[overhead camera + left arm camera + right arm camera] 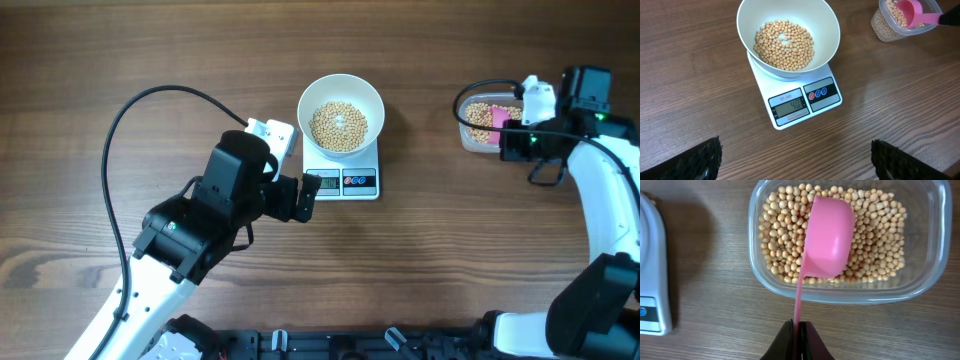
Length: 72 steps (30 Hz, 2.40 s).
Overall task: Scoop item into bowl and weigh 150g on scale
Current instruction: 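Dip the scoop into the soybeans and scoop a second load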
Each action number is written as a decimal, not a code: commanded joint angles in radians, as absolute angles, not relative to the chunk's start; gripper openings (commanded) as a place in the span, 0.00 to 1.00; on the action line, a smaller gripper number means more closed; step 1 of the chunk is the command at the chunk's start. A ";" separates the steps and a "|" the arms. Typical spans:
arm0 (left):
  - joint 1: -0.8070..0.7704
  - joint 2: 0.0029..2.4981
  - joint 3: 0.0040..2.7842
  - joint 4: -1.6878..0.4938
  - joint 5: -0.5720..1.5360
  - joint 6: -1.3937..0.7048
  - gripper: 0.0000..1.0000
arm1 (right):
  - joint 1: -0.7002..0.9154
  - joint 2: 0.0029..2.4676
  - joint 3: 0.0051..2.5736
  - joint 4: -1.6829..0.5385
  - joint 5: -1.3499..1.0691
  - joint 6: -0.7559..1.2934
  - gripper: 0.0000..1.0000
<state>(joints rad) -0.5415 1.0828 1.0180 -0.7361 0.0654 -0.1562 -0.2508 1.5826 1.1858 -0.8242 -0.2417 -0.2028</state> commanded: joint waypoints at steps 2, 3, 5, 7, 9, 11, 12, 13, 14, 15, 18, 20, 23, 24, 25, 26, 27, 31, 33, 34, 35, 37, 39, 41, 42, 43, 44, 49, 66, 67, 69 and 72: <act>-0.538 1.087 1.023 -0.733 0.077 -0.165 1.00 | -0.274 1.627 1.182 -0.826 -0.357 -0.140 0.04; -0.538 1.087 1.023 -0.733 0.077 -0.166 1.00 | -0.278 1.631 1.182 -0.828 -0.358 -0.124 0.04; -0.538 1.087 1.023 -0.733 0.077 -0.165 1.00 | -0.294 1.644 1.182 -0.827 -0.361 -0.103 0.04; -0.538 1.087 1.023 -0.733 0.077 -0.165 1.00 | -0.305 1.651 1.182 -0.828 -0.366 -0.101 0.04; -0.538 1.087 1.023 -0.733 0.077 -0.165 1.00 | -0.321 1.660 1.182 -0.828 -0.399 -0.100 0.04; -0.538 1.087 1.023 -0.733 0.077 -0.165 1.00 | -0.333 1.663 1.182 -0.828 -0.431 -0.065 0.04; -0.538 1.087 1.023 -0.733 0.077 -0.165 1.00 | -0.339 1.664 1.182 -0.827 -0.433 -0.042 0.04; -0.538 1.087 1.023 -0.733 0.077 -0.165 1.00 | -0.345 1.664 1.182 -0.825 -0.437 -0.036 0.04; -0.538 1.087 1.023 -0.733 0.077 -0.165 1.00 | -0.352 1.664 1.182 -0.825 -0.441 -0.033 0.04; -0.538 1.087 1.023 -0.733 0.077 -0.165 1.00 | -0.358 1.664 1.182 -0.829 -0.448 -0.031 0.04; -0.538 1.087 1.023 -0.733 0.077 -0.165 1.00 | -0.375 1.664 1.182 -0.846 -0.485 -0.023 0.04; -0.538 1.087 1.023 -0.733 0.077 -0.166 1.00 | -0.377 1.664 1.182 -0.852 -0.502 -0.023 0.04; -0.538 1.087 1.023 -0.733 0.077 -0.166 1.00 | -0.385 1.664 1.182 -0.856 -0.535 -0.022 0.04; -0.538 1.087 1.023 -0.733 0.077 -0.165 1.00 | -0.391 1.664 1.182 -0.861 -0.555 -0.022 0.04; -0.538 1.087 1.023 -0.733 0.077 -0.165 1.00 | -0.400 1.664 1.182 -0.867 -0.584 -0.022 0.04; -0.538 1.087 1.023 -0.733 0.077 -0.166 1.00 | -0.406 1.664 1.182 -0.869 -0.592 -0.022 0.04; -0.538 1.087 1.023 -0.733 0.077 -0.165 1.00 | -0.414 1.665 1.182 -0.870 -0.599 -0.022 0.04; -0.538 1.087 1.023 -0.733 0.077 -0.166 1.00 | -0.444 1.682 1.182 -0.877 -0.609 0.004 0.04; -0.538 1.087 1.023 -0.733 0.077 -0.165 1.00 | -0.454 1.711 1.182 -0.881 -0.610 0.011 0.04; -0.538 1.087 1.023 -0.733 0.077 -0.166 1.00 | -0.456 1.721 1.182 -0.882 -0.613 0.017 0.04; -0.538 1.087 1.023 -0.733 0.077 -0.165 1.00 | -0.456 1.729 1.182 -0.881 -0.617 0.020 0.04; -0.538 1.087 1.023 -0.733 0.077 -0.166 1.00 | -0.460 1.752 1.182 -0.879 -0.656 0.020 0.04; -0.538 1.087 1.023 -0.733 0.077 -0.165 1.00 | -0.461 1.758 1.182 -0.880 -0.676 0.027 0.04; -0.538 1.087 1.023 -0.733 0.077 -0.166 1.00 | -0.462 1.758 1.182 -0.881 -0.677 0.027 0.04; -0.538 1.087 1.023 -0.733 0.077 -0.165 1.00 | -0.463 1.758 1.182 -0.881 -0.680 0.027 0.04; -0.538 1.087 1.023 -0.733 0.077 -0.165 1.00 | -0.464 1.758 1.182 -0.881 -0.680 0.028 0.04; -0.538 1.087 1.023 -0.733 0.077 -0.166 1.00 | -0.466 1.758 1.182 -0.881 -0.687 0.030 0.04; -0.538 1.087 1.023 -0.733 0.077 -0.165 1.00 | -0.488 1.758 1.182 -0.881 -0.751 0.029 0.04; -0.538 1.087 1.023 -0.733 0.077 -0.165 1.00 | -0.571 1.756 1.183 -0.968 -0.788 0.001 0.04; -0.538 1.087 1.023 -0.733 0.077 -0.166 1.00 | -0.572 1.756 1.183 -0.968 -0.789 0.001 0.04; -0.538 1.087 1.023 -0.733 0.077 -0.165 1.00 | -0.572 1.756 1.183 -0.969 -0.788 0.001 0.04; -0.538 1.087 1.023 -0.733 0.077 -0.166 1.00 | -0.576 1.756 1.183 -0.967 -0.788 0.005 0.04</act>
<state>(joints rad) -0.5415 1.0828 1.0180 -0.7361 0.0654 -0.1562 -0.5667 1.7489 1.1858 -0.9619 -0.7631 0.0219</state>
